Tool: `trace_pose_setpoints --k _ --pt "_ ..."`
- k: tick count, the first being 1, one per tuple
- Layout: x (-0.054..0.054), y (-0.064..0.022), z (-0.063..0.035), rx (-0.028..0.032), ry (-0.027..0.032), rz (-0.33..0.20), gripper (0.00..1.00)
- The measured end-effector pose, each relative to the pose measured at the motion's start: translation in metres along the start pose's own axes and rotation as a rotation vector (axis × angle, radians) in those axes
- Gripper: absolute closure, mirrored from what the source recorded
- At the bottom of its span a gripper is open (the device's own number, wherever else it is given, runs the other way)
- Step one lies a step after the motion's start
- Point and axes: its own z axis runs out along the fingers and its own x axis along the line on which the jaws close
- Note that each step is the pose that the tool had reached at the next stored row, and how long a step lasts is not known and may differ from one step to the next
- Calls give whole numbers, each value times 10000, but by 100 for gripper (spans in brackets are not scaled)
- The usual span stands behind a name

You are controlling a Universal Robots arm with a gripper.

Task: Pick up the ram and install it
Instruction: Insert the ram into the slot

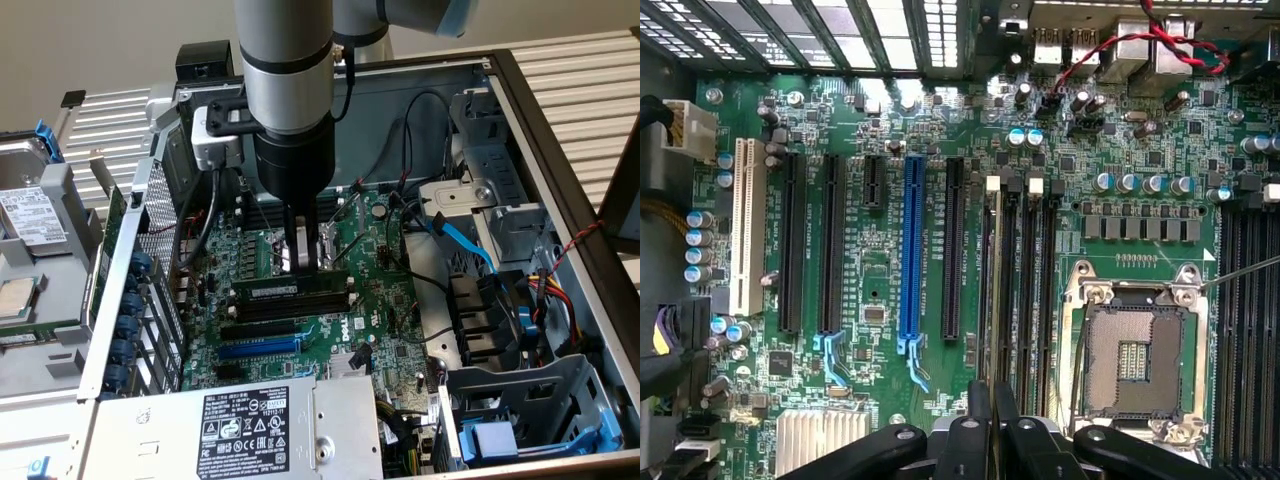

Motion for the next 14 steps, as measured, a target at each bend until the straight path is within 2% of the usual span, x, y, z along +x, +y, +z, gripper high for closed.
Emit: trace_pose_setpoints --k 14 --pt "0 0 35 17 -28 1 87"
